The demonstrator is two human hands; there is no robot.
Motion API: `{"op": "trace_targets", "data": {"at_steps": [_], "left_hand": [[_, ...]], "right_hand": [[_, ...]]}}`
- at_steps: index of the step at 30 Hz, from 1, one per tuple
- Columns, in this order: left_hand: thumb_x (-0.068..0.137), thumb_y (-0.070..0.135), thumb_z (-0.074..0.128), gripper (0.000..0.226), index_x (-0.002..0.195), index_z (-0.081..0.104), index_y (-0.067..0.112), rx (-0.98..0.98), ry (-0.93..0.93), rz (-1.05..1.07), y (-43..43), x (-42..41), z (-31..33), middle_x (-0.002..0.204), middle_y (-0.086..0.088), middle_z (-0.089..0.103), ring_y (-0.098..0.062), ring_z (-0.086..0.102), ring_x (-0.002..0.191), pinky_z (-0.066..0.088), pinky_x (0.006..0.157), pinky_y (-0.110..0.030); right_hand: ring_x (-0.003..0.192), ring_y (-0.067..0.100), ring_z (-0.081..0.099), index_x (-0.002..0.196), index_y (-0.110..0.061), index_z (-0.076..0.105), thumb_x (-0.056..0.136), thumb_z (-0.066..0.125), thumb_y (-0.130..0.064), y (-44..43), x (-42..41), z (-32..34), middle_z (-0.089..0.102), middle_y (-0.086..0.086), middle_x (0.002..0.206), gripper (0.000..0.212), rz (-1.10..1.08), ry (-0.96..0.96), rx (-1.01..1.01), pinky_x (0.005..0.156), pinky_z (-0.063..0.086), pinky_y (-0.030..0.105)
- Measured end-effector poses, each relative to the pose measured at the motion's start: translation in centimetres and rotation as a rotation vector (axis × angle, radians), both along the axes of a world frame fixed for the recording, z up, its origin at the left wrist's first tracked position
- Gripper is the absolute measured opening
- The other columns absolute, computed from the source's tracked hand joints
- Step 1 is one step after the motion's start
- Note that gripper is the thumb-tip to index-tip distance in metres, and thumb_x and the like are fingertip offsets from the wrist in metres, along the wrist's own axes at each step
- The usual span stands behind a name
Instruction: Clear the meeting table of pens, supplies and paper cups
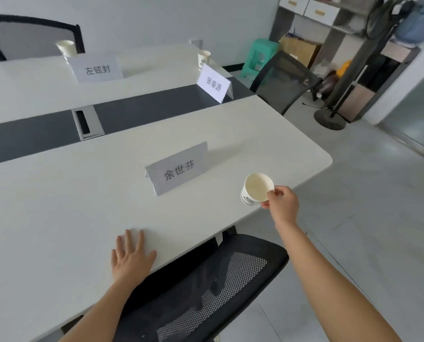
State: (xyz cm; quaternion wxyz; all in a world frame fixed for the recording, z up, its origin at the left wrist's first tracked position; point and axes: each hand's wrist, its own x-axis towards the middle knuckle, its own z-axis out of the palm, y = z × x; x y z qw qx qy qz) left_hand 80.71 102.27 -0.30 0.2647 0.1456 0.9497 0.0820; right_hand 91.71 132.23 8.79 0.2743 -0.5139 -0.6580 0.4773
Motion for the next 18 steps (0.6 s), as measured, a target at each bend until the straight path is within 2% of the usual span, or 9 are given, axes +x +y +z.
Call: {"op": "trace_targets", "data": {"at_steps": [2, 3, 6, 8, 10, 11, 13, 16, 18], "left_hand": [[0.094, 0.05, 0.025, 0.067, 0.144, -0.013, 0.028, -0.008, -0.013, 0.0, -0.2, 0.0, -0.2, 0.154, -0.002, -0.024, -0.022, -0.023, 0.142, -0.006, 0.117, -0.039], [0.094, 0.051, 0.025, 0.067, 0.144, -0.014, 0.028, -0.009, -0.02, 0.003, -0.2, 0.0, -0.2, 0.154, -0.001, -0.025, -0.022, -0.023, 0.141, -0.007, 0.117, -0.038], [0.093, 0.052, 0.025, 0.068, 0.143, -0.016, 0.029, -0.001, -0.03, 0.013, -0.2, -0.1, -0.3, 0.153, 0.001, -0.026, -0.02, -0.026, 0.141, -0.008, 0.116, -0.037], [0.093, 0.052, 0.025, 0.069, 0.143, -0.016, 0.029, 0.005, -0.035, 0.021, -0.3, -0.2, -0.4, 0.153, 0.002, -0.026, -0.02, -0.026, 0.14, -0.009, 0.116, -0.037], [0.093, 0.053, 0.025, 0.069, 0.143, -0.016, 0.029, 0.011, -0.035, 0.03, -0.2, -0.1, -0.5, 0.153, 0.002, -0.027, -0.019, -0.027, 0.14, -0.009, 0.116, -0.037], [0.093, 0.053, 0.025, 0.07, 0.143, -0.017, 0.029, 0.006, -0.042, 0.029, -0.2, -0.1, -0.5, 0.153, 0.002, -0.027, -0.019, -0.027, 0.14, -0.009, 0.116, -0.037], [0.093, 0.053, 0.024, 0.07, 0.143, -0.018, 0.028, 0.006, -0.048, 0.031, -0.2, -0.2, -0.2, 0.153, 0.001, -0.027, -0.02, -0.028, 0.139, -0.009, 0.116, -0.037], [0.093, 0.052, 0.024, 0.07, 0.143, -0.018, 0.027, 0.003, -0.058, 0.022, -0.3, -0.3, 0.1, 0.152, 0.001, -0.028, -0.021, -0.028, 0.139, -0.009, 0.116, -0.037], [0.093, 0.052, 0.025, 0.07, 0.143, -0.017, 0.028, 0.005, -0.061, 0.002, -0.4, -0.1, 0.2, 0.152, 0.001, -0.028, -0.021, -0.028, 0.14, -0.009, 0.116, -0.037]], "right_hand": [[0.031, 0.0, 0.054, 0.087, -0.004, 0.056, 0.08, 0.046, 0.001, 1.0, -2.1, -0.8, 0.057, -0.003, 0.06, 0.013, 0.037, -0.023, -0.021, 0.066, 0.054, 0.034], [0.03, 0.0, 0.054, 0.089, -0.001, 0.057, 0.08, 0.046, 0.001, 1.5, -3.2, -1.2, 0.057, -0.002, 0.061, 0.014, 0.051, -0.036, -0.029, 0.067, 0.053, 0.033], [0.03, 0.003, 0.054, 0.088, -0.001, 0.058, 0.08, 0.046, 0.001, 2.4, -6.2, -1.9, 0.059, 0.006, 0.076, 0.015, 0.106, -0.075, -0.019, 0.056, 0.049, 0.019], [0.041, 0.011, 0.058, 0.087, -0.003, 0.056, 0.08, 0.045, 0.002, 2.7, -7.7, -2.1, 0.058, 0.01, 0.084, 0.014, 0.136, -0.095, -0.019, 0.058, 0.051, 0.025], [0.053, 0.022, 0.061, 0.085, -0.006, 0.054, 0.08, 0.046, 0.001, 3.1, -8.7, -2.7, 0.059, 0.011, 0.088, 0.012, 0.143, -0.115, -0.022, 0.055, 0.053, 0.023], [0.061, 0.029, 0.064, 0.086, -0.007, 0.054, 0.08, 0.047, 0.0, 3.2, -9.1, -2.8, 0.061, 0.013, 0.092, 0.012, 0.148, -0.132, -0.009, 0.059, 0.054, 0.026], [0.076, 0.038, 0.066, 0.093, -0.007, 0.054, 0.079, 0.048, -0.002, 3.4, -9.5, -3.1, 0.063, 0.016, 0.103, 0.016, 0.158, -0.162, -0.003, 0.071, 0.055, 0.039], [0.063, 0.032, 0.062, 0.116, -0.004, 0.048, 0.084, 0.048, -0.005, 3.4, -9.7, -3.0, 0.053, 0.009, 0.107, 0.032, 0.173, -0.183, -0.045, 0.068, 0.051, 0.038], [0.081, 0.038, 0.064, 0.123, -0.006, 0.043, 0.083, 0.05, -0.012, 3.8, -9.7, -2.9, 0.054, 0.014, 0.116, 0.041, 0.167, -0.24, -0.016, 0.081, 0.052, 0.045]]}}
